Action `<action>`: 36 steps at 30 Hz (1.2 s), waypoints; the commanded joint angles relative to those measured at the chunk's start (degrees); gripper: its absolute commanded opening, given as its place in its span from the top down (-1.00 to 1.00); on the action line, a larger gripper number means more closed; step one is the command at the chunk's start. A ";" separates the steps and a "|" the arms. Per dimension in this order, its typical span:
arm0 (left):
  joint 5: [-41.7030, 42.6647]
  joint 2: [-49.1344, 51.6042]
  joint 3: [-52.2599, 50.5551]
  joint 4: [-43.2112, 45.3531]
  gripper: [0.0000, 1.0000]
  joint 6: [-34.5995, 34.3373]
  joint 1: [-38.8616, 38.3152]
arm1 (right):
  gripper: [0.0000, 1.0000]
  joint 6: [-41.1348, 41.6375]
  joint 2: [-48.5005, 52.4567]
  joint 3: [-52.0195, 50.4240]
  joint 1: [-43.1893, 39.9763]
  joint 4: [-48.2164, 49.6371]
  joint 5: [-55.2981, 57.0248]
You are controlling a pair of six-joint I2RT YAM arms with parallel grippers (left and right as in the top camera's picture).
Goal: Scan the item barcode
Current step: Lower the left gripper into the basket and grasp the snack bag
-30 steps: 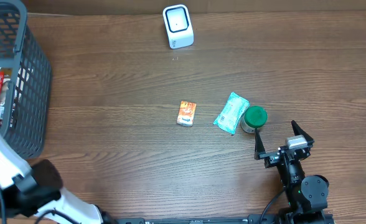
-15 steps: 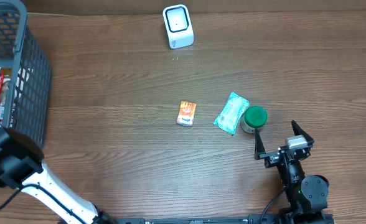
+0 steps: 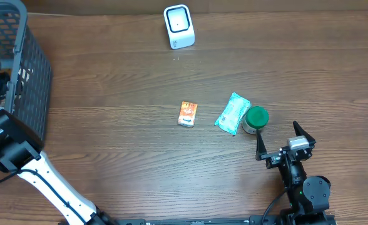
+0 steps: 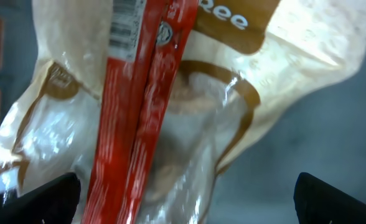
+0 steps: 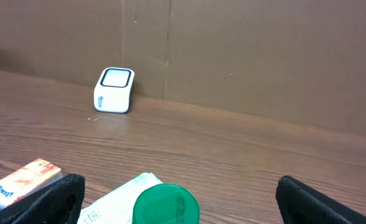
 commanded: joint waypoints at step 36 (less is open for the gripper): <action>-0.35 7.41 -0.26 -0.85 0.92 1.55 0.68 | -1.00 -0.04 -0.57 -0.61 -0.33 0.35 -0.04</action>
